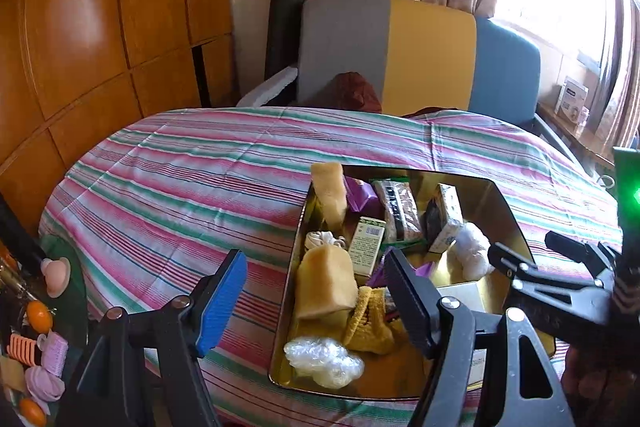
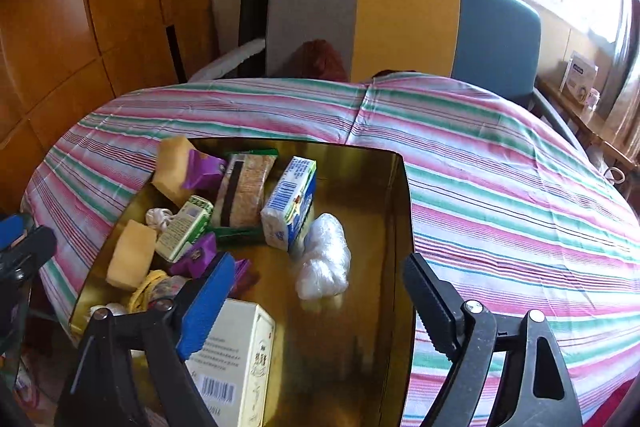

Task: Organize objects
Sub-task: 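Carry the plastic-wrapped bundle into the tray and open the right tool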

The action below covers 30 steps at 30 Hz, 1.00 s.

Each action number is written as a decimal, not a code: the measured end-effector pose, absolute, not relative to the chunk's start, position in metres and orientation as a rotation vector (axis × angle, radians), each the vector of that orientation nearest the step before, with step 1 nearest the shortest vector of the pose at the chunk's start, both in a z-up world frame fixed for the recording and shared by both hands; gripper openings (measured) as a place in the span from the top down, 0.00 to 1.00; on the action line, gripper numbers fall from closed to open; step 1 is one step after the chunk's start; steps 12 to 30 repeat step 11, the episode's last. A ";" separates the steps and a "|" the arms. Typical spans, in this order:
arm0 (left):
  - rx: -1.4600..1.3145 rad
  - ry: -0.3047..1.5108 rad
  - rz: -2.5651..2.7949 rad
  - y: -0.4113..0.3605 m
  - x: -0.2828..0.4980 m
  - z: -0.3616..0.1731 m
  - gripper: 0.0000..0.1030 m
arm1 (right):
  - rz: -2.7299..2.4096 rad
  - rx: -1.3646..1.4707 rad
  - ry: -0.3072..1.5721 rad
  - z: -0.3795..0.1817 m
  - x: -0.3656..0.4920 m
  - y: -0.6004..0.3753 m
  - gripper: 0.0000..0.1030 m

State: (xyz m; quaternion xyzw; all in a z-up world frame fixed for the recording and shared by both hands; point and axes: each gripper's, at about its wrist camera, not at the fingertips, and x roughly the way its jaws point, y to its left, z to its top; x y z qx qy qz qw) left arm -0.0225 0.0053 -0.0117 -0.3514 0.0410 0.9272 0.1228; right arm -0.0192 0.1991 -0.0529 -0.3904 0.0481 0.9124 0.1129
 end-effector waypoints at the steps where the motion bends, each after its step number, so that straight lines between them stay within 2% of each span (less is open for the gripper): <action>1: -1.014 0.118 2.706 0.005 -0.021 -0.011 0.38 | 2.685 -1.139 0.137 -0.051 -0.016 0.195 0.16; 2: -1.003 0.117 2.710 0.005 -0.020 -0.011 0.41 | 2.691 -1.133 0.133 -0.050 -0.012 0.192 0.16; 6: -0.963 0.111 2.712 0.005 -0.016 -0.008 0.44 | 2.708 -1.134 0.139 -0.050 0.002 0.182 0.16; 30: -0.948 0.127 2.714 0.005 -0.012 -0.005 0.44 | 2.703 -1.128 0.142 -0.052 0.014 0.178 0.16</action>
